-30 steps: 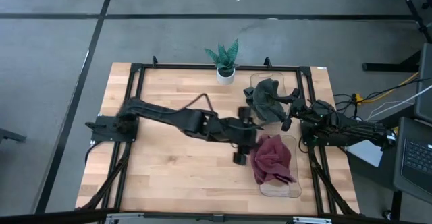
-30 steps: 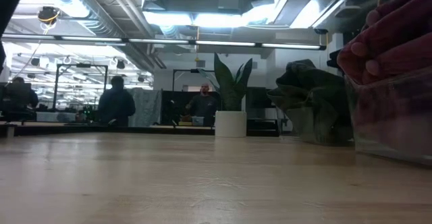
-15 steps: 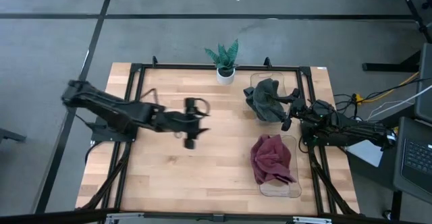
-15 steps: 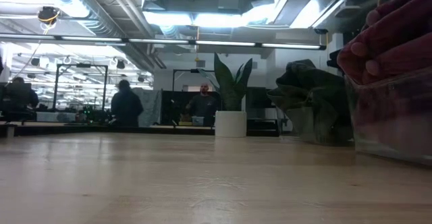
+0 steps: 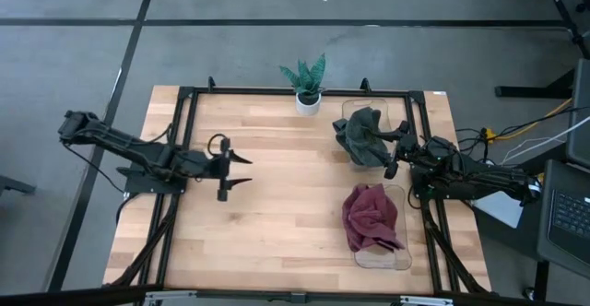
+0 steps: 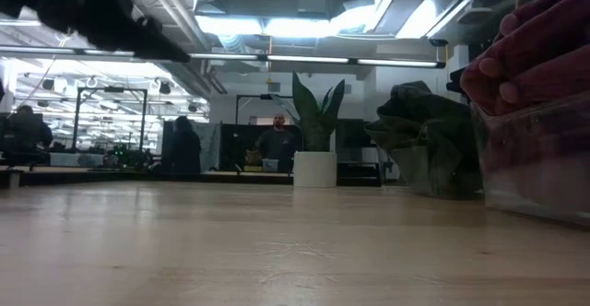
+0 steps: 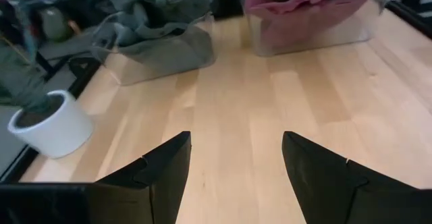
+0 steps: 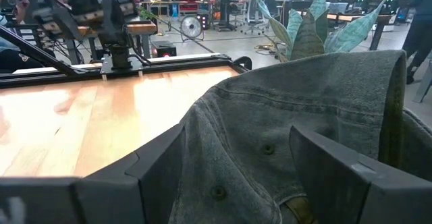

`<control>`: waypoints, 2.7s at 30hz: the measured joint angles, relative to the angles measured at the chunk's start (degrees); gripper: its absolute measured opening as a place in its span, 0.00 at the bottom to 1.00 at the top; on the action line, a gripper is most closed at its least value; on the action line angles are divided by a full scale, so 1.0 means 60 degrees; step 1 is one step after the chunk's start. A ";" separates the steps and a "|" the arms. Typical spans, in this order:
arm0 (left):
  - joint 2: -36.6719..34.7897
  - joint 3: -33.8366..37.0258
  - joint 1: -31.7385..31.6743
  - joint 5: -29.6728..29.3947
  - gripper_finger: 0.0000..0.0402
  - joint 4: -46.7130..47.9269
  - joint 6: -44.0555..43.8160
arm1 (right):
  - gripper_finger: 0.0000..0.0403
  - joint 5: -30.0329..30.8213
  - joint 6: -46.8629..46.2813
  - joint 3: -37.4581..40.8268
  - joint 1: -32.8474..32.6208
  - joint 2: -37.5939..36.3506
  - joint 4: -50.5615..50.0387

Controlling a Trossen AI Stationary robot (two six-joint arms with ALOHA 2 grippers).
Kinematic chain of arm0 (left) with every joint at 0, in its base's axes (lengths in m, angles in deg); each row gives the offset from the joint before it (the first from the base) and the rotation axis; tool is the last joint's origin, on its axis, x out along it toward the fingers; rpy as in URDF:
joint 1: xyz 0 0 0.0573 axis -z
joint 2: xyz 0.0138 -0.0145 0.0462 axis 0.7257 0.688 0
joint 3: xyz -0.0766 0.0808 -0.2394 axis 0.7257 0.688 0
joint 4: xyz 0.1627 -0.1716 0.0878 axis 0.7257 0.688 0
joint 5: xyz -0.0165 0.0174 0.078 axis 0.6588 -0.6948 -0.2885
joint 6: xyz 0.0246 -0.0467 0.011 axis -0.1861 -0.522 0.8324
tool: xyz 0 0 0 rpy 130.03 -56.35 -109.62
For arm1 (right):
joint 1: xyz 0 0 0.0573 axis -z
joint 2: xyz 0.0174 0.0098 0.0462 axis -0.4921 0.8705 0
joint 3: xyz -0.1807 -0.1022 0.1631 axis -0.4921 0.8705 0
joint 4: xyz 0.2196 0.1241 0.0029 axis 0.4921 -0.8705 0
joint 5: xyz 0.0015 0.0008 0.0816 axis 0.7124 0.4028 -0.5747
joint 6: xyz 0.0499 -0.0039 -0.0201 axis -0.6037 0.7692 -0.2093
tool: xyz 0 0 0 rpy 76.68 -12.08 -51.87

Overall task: Pick & Place hat
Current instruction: Return To Home Position

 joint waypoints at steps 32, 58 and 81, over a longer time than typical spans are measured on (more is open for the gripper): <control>-0.5024 0.3720 -0.1601 0.1626 0.57 -0.2393 0.1005 | 0.66 0.0000 0.0000 0.0002 0.0000 -0.0003 0.0002; -0.7499 0.3716 -0.2150 0.3311 0.57 -0.0135 0.0557 | 0.66 0.0004 0.0000 -0.0002 0.0000 0.0000 0.0000; -0.7499 0.3720 -0.2153 0.3303 0.57 -0.0201 0.0404 | 0.66 0.0003 0.0000 0.0002 0.0000 0.0000 -0.0001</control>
